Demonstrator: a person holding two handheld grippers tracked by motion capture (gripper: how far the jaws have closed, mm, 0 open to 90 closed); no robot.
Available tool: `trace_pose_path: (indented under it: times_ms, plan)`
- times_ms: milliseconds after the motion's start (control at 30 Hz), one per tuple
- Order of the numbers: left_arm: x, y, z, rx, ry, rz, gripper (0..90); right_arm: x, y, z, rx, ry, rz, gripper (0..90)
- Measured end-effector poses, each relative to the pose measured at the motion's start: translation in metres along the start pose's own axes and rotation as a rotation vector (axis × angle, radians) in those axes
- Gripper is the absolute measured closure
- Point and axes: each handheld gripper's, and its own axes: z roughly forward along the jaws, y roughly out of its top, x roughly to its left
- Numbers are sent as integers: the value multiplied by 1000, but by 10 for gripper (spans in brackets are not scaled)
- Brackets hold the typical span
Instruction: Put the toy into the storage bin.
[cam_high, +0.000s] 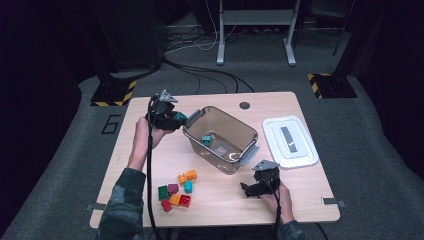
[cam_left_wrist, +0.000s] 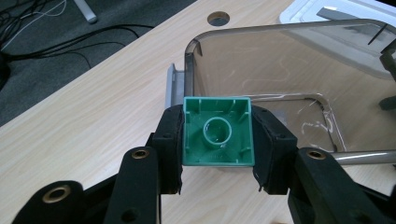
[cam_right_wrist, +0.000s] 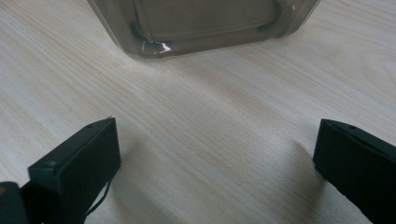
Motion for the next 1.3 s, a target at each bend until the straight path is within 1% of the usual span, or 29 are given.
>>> trace_pose_path:
  times_ms: [267, 400, 467, 633, 800, 900, 1167, 1300]
  plan:
    - [-3, 9, 10, 8, -10, 3, 586, 0, 0, 0, 0, -2, 0, 1]
    - [-4, 16, 14, 12, -15, 19, 586, 0, 0, 0, 0, -2, 0, 1]
    - [-5, 19, 16, 10, -19, 19, 586, 0, 0, 0, -1, -2, -1, 1]
    - [-11, 26, 25, 22, -27, 36, 586, 0, 0, 0, -1, -4, -2, 1]
    - [-13, 29, 39, 48, -37, 37, 586, 0, 0, 0, -2, -4, -1, 1]
    - [-14, 30, 47, 74, -43, 39, 586, 1, 0, 0, -5, -8, 7, 1]
    - [-15, 31, 65, 121, -36, 26, 585, 1, 0, 0, -5, -8, 7, 1]
    - [-16, 31, 72, 132, -32, 23, 584, 1, 0, 0, -4, -8, 8, 1]
